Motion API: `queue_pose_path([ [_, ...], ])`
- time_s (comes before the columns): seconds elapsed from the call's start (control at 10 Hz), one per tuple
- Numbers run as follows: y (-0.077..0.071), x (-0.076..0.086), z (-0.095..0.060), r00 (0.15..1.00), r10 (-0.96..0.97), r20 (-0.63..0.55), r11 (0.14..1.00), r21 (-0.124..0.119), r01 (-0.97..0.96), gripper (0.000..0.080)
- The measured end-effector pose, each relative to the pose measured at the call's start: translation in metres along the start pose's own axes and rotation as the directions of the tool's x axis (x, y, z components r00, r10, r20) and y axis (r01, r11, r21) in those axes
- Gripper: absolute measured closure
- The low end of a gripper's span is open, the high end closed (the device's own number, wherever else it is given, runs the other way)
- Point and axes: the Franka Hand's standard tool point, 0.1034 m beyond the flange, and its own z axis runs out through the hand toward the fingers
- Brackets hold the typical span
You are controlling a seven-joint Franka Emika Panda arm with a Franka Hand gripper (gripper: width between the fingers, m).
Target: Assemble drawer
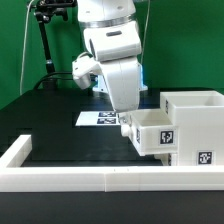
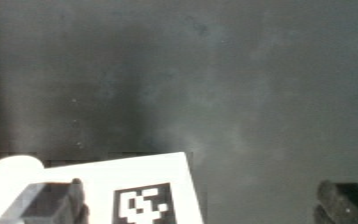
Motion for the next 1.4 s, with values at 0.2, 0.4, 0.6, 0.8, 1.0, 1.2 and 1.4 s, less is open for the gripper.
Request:
queue_pose_path([
  [0.2,0.0,0.0,0.001,1.0,0.001,-0.001,1.0,0.001,-0.001,0.015],
  [0.4,-0.001,0.001,0.003,1.0,0.007,-0.002,1.0,0.005,-0.007,0.015],
  [0.6,-0.002,0.007,0.003,0.998,0.05,0.028,0.999,0.02,-0.051,0.015],
  [0.8,-0.003,0.016,0.003,0.994,0.094,0.047,0.995,0.035,-0.095,0.015],
  [1.0,-0.004,0.018,0.003,0.991,0.123,0.049,0.992,0.033,-0.125,0.015],
  [1.2,-0.007,0.025,0.004,0.986,0.157,0.053,0.987,0.033,-0.158,0.015],
  [1.4,-0.007,0.039,0.007,0.983,0.178,0.053,0.983,0.036,-0.18,0.015],
])
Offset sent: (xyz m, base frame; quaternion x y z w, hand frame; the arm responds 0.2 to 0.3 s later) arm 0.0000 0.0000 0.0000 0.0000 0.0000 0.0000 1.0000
